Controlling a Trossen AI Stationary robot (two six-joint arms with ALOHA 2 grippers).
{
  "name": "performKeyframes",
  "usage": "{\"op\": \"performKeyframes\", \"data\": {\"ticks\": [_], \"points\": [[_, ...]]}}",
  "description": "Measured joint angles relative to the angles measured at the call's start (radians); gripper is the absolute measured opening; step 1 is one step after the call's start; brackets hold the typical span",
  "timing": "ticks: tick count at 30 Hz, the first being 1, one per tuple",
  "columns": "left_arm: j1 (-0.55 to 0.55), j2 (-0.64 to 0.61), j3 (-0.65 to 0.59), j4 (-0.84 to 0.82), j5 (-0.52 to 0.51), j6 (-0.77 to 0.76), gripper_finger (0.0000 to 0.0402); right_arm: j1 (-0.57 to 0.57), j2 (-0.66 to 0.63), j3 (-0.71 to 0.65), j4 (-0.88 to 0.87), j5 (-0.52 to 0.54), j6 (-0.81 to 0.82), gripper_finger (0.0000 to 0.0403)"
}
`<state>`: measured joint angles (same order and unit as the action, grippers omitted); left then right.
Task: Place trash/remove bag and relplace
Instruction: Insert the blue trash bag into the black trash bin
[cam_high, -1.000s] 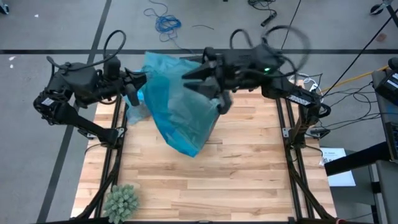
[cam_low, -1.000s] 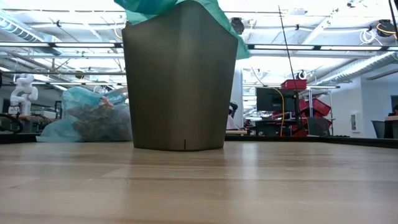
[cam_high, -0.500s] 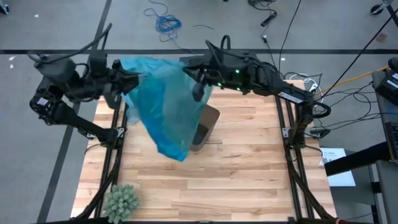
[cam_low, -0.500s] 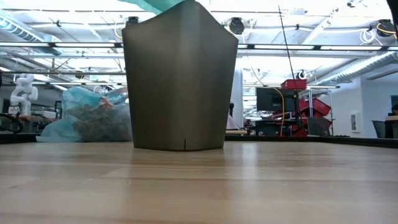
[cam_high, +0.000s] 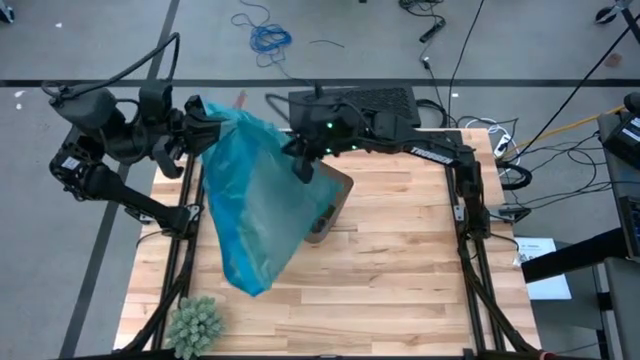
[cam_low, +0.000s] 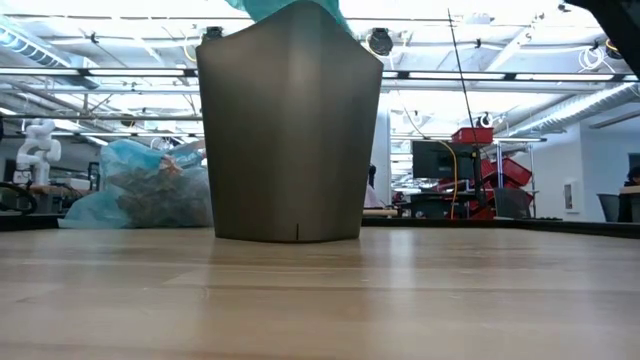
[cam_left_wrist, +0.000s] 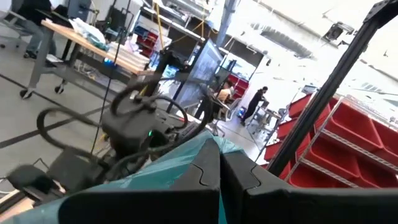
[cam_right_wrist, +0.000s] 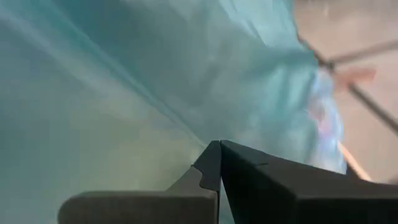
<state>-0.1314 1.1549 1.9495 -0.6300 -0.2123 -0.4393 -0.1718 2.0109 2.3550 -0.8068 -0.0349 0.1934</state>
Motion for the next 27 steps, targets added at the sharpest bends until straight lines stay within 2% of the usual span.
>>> {"op": "performKeyframes", "data": {"ticks": [9,16,19,23,27], "points": [[0.0,0.029,0.0,-0.05,-0.043,0.0,0.0,0.033,-0.01,0.002,-0.374,0.008,0.112,0.0],[0.0,0.056,0.0,-0.202,-0.163,0.0,0.0,0.02,-0.003,0.002,-0.493,0.121,0.167,0.0],[0.0,0.068,0.0,-0.234,-0.182,0.0,0.0,0.003,-0.003,0.002,-0.555,0.145,0.176,0.0],[0.0,0.079,-0.001,-0.236,-0.182,0.0,0.0,-0.002,-0.027,-0.001,-0.568,0.123,0.168,0.0],[0.002,0.074,0.0,-0.219,-0.2,0.002,0.0,0.017,-0.11,0.001,-0.512,-0.023,0.07,0.0]]}}
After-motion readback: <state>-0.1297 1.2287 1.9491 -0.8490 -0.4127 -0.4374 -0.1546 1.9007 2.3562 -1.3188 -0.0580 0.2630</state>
